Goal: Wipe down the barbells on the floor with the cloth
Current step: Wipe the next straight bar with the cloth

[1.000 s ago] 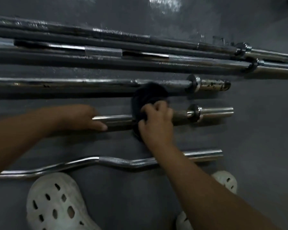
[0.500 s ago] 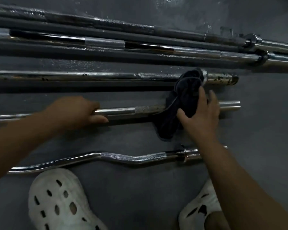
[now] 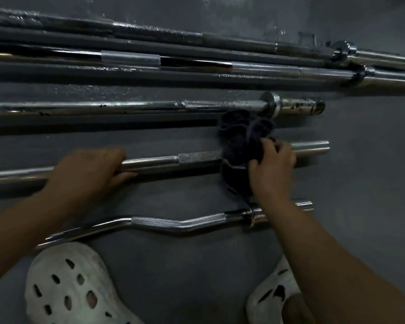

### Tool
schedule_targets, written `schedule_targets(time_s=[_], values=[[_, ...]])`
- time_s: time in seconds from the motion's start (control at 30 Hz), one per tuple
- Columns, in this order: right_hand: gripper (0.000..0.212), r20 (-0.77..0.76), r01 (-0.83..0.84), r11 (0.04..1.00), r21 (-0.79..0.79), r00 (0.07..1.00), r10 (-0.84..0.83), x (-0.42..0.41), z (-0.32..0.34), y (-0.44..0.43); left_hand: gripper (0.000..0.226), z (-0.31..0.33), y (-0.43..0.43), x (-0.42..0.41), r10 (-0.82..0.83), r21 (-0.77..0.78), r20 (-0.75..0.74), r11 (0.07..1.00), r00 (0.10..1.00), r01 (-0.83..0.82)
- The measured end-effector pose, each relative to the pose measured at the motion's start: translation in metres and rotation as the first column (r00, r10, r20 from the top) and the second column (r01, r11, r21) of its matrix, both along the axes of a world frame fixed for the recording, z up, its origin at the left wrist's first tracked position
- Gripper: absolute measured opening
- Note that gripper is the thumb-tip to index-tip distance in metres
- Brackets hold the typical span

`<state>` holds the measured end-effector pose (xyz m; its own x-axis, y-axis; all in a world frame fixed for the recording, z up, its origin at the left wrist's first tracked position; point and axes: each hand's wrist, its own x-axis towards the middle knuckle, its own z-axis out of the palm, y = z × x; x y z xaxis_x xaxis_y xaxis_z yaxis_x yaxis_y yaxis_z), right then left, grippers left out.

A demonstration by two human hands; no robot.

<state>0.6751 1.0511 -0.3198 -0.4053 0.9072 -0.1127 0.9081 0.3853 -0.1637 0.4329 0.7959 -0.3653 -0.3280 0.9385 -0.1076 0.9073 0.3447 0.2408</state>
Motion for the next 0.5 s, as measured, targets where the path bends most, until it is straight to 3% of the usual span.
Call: schedule_targets(time_s=[0.07, 0.13, 0.17, 0.23, 0.3, 0.33, 0.37, 0.4, 0.43, 0.5], values=[[0.056, 0.008, 0.087, 0.995, -0.058, 0.996, -0.087, -0.005, -0.008, -0.028, 0.073, -0.004, 0.008, -0.013, 0.051, -0.251, 0.151, 0.968, 0.987, -0.011], [0.055, -0.015, 0.029, 0.981, -0.19, 0.999, -0.032, -0.009, -0.001, -0.026, 0.1, -0.002, 0.025, -0.03, 0.115, -0.439, 0.442, 0.892, 0.89, 0.103], [0.052, -0.001, -0.031, 0.974, -0.225, 1.0, 0.031, -0.009, 0.006, -0.011, 0.108, 0.001, 0.032, -0.036, 0.144, -0.466, 0.5, 0.876, 0.854, 0.125], [0.047, 0.048, -0.073, 0.979, -0.193, 0.995, 0.084, 0.002, 0.017, 0.024, 0.1, 0.004, 0.028, -0.035, 0.098, -0.417, 0.389, 0.906, 0.916, 0.08], [0.049, 0.07, 0.076, 0.994, -0.075, 0.995, -0.071, 0.013, 0.014, 0.033, 0.073, 0.003, 0.01, -0.016, 0.003, -0.216, 0.05, 0.976, 0.999, 0.008], [0.053, 0.022, 0.158, 0.985, -0.065, 0.987, -0.157, 0.011, 0.008, 0.017, 0.065, 0.005, 0.004, -0.004, 0.0, -0.117, -0.021, 0.993, 1.0, -0.002], [0.057, -0.045, 0.233, 0.968, -0.095, 0.97, -0.238, 0.004, 0.001, -0.008, 0.062, 0.005, 0.005, 0.0, 0.011, -0.106, -0.023, 0.994, 1.0, -0.014], [0.06, -0.113, 0.287, 0.944, -0.165, 0.945, -0.307, -0.005, -0.005, -0.033, 0.065, 0.006, 0.009, -0.005, 0.029, -0.2, 0.02, 0.98, 0.999, -0.024], [0.06, -0.159, 0.293, 0.924, -0.245, 0.928, -0.336, -0.014, -0.006, -0.051, 0.072, 0.004, 0.014, -0.014, 0.05, -0.328, 0.132, 0.945, 0.99, -0.004], [0.057, -0.171, 0.138, 0.932, -0.336, 0.964, -0.204, -0.018, 0.004, -0.05, 0.096, 0.002, 0.027, -0.032, 0.122, -0.489, 0.431, 0.864, 0.894, 0.118]])
